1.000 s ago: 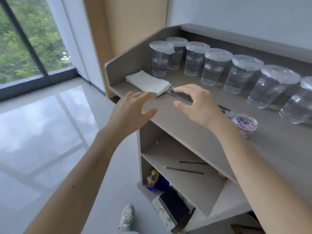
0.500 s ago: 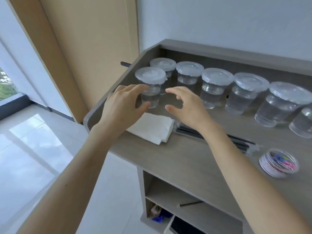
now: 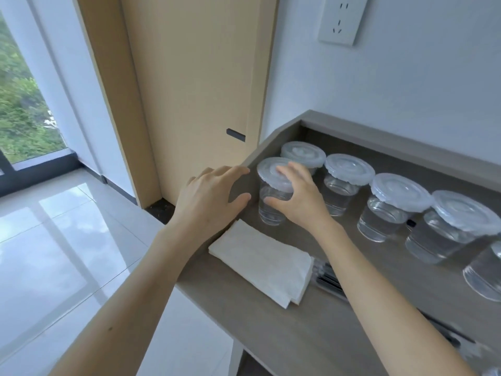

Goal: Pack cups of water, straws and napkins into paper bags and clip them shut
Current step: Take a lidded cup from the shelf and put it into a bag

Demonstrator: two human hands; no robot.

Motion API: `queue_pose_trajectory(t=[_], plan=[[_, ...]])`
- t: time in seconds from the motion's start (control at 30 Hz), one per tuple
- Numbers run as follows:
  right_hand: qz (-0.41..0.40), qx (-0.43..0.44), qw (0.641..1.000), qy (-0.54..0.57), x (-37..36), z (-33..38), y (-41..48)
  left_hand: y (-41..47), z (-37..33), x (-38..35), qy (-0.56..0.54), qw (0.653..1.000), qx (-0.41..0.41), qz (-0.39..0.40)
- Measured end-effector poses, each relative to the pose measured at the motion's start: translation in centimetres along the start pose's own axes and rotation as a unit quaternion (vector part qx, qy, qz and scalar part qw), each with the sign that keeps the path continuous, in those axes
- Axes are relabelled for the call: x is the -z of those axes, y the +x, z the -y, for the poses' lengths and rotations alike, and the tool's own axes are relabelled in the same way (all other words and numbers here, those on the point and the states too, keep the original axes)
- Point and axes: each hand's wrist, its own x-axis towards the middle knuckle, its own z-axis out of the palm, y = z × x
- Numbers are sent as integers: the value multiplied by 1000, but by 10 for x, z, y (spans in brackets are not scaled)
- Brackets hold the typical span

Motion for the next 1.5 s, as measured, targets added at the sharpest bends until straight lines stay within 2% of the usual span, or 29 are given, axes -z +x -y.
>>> queue_pose_trajectory(t=[0.13, 0.4, 0.63, 0.97, 1.1, 1.23, 1.4, 1.5], plan=[[-93, 22, 995, 27, -12, 1, 4, 3, 8, -1, -10, 1000, 4, 0], [-163, 30, 985, 40, 18, 16, -22, -6, 7, 2, -51, 999, -13, -7], [-215, -48, 975, 16, 60, 18, -98, -20, -22, -14, -134, 986, -102, 6], [-300, -120, 946, -26, 124, 26, -264, -96, -131, -17, -192, 952, -228, 62], [-337, -141, 929, -54, 153, 35, -353, -154, -182, -7, -194, 937, -275, 93], [-359, -180, 914, -68, 175, 47, -455, -232, -236, -3, -205, 926, -287, 132], [-397, -250, 878, -92, 180, 45, -578, -317, -305, -9, -238, 887, -354, 176], [-425, -294, 850, -104, 182, 37, -643, -362, -346, -18, -230, 855, -404, 229]])
